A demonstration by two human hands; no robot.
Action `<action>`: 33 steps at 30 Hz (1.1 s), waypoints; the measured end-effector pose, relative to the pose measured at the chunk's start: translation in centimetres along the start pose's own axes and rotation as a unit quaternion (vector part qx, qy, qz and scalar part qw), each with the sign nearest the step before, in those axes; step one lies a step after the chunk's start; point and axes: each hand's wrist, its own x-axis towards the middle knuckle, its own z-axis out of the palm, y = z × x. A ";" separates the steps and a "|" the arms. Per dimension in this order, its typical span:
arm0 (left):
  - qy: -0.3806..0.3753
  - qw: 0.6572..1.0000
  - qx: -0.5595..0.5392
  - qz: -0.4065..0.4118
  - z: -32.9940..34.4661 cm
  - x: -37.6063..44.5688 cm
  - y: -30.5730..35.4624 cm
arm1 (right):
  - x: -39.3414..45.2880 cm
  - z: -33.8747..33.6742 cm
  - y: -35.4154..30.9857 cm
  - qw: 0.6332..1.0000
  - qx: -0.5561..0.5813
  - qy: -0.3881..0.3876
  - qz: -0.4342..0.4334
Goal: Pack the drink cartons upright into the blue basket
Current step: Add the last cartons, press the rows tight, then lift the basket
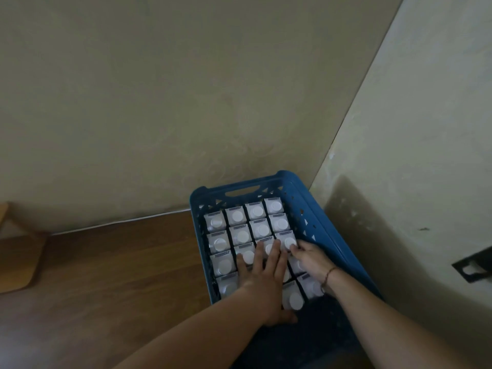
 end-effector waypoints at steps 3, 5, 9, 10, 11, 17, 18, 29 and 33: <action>-0.006 1.000 -0.002 -0.003 0.0 0.1 0.2 | 0.6 -0.3 -0.2 0.998 -0.057 -0.013 0.010; -0.003 1.000 0.003 -0.015 0.0 0.2 0.2 | 1.8 -0.1 -1.2 0.993 -0.110 0.049 -0.008; -0.011 0.999 0.004 -0.036 0.1 0.3 0.1 | 5.2 0.5 -4.0 0.987 -0.126 0.089 -0.049; -0.014 0.999 0.002 -0.038 0.1 0.3 0.1 | 6.2 0.5 -4.6 0.988 -0.125 0.084 -0.045; -0.016 0.999 0.000 -0.038 0.1 0.3 0.1 | 7.2 0.6 -5.2 0.988 -0.128 0.076 -0.039; -0.026 0.999 -0.007 -0.027 -0.3 0.3 -0.3 | 9.3 2.1 -5.0 0.984 -0.114 0.108 -0.083; -0.026 0.999 -0.004 -0.029 -0.3 0.3 -0.3 | 9.1 2.2 -4.9 0.984 -0.111 0.106 -0.085; -0.013 0.988 0.138 -0.072 -0.6 -2.4 -0.9 | -4.3 -2.3 -5.2 0.890 -0.378 -0.025 -0.255; -0.007 0.983 0.140 -0.122 -0.5 -4.1 -1.1 | -6.5 -2.5 -1.1 0.736 -0.628 -0.106 -0.229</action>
